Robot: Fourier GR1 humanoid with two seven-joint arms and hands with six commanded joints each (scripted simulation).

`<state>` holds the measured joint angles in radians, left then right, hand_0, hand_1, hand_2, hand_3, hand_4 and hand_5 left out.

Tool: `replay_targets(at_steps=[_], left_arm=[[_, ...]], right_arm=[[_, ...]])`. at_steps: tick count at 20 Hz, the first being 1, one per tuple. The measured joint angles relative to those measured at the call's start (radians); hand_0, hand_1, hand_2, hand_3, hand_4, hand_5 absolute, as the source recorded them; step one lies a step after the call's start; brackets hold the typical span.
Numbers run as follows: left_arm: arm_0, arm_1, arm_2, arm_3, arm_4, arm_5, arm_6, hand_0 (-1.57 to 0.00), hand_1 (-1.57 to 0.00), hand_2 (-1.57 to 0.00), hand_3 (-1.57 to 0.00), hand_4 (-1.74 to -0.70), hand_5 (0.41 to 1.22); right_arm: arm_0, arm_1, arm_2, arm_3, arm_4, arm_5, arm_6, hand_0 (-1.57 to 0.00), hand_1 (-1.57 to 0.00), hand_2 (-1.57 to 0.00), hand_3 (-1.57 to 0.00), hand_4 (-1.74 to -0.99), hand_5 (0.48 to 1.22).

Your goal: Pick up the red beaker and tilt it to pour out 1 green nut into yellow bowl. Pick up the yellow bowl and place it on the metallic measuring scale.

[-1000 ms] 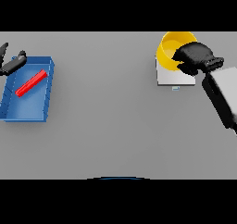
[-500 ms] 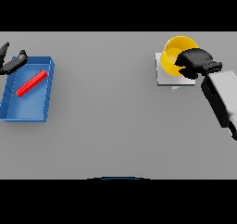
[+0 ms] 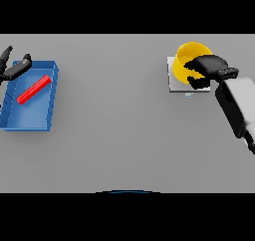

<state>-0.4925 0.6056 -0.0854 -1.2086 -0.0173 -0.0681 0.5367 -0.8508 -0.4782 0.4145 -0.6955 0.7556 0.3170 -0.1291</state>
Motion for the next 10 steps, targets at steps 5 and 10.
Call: replay_targets(at_steps=[5, 10], left_arm=[[-0.009, 0.007, 0.001, 0.016, -0.005, -0.008, -0.007, 0.0, 0.0, 0.0, 0.0, -0.83, 0.752], [0.002, 0.015, 0.003, -0.008, -0.003, -0.004, -0.001, 0.0, 0.0, 0.0, 0.0, -0.83, 0.76]], right_arm=[[0.006, -0.014, 0.008, -0.003, 0.006, 0.012, -0.011, -0.2, -0.19, -0.15, -0.13, -1.435, 0.817], [-0.007, -0.006, 0.022, 0.021, 0.019, 0.037, 0.007, -0.06, -0.06, -0.05, -0.04, -1.39, 0.779]])
